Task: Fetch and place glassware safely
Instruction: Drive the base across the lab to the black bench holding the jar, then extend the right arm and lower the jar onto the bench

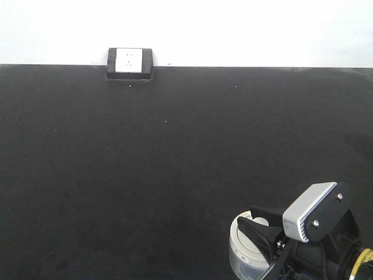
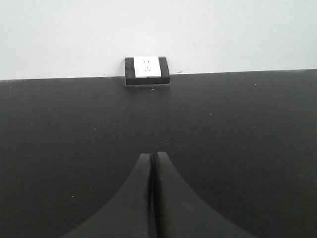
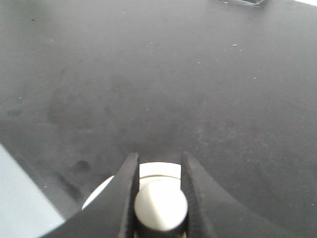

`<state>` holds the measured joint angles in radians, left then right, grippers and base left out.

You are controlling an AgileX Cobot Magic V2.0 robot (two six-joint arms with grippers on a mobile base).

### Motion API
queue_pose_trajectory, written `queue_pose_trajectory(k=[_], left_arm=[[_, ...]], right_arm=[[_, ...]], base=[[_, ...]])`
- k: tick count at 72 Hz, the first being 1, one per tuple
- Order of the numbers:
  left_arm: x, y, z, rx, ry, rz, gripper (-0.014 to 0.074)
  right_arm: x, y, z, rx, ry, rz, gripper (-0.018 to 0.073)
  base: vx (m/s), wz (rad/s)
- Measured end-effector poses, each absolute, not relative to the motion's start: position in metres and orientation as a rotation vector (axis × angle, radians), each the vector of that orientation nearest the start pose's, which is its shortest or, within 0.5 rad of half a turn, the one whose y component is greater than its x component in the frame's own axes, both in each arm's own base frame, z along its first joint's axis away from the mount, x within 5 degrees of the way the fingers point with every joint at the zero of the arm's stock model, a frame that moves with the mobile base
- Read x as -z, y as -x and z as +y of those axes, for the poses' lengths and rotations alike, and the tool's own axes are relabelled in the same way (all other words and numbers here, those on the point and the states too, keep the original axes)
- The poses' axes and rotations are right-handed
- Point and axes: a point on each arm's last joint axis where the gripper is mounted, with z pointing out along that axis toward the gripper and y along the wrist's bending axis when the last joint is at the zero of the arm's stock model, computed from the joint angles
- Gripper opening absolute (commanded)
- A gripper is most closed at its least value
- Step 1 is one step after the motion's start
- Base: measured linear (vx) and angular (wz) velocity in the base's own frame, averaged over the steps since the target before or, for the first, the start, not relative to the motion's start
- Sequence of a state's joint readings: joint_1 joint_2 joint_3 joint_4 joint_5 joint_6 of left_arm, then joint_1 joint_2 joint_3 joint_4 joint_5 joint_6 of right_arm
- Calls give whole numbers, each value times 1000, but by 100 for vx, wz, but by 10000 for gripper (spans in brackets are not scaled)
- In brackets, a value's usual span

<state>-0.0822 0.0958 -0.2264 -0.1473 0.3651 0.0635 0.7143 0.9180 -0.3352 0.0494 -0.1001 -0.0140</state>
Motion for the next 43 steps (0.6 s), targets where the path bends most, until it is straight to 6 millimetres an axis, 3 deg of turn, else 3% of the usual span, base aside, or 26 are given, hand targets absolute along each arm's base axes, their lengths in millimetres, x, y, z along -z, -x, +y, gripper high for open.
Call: queue_pose_trajectory(k=[43], left_arm=[[-250, -52, -9, 161, -46, 1720, -7]], right_arm=[[-232, -133, 114, -474, 673, 1915, -1]], base=[[0, 0]])
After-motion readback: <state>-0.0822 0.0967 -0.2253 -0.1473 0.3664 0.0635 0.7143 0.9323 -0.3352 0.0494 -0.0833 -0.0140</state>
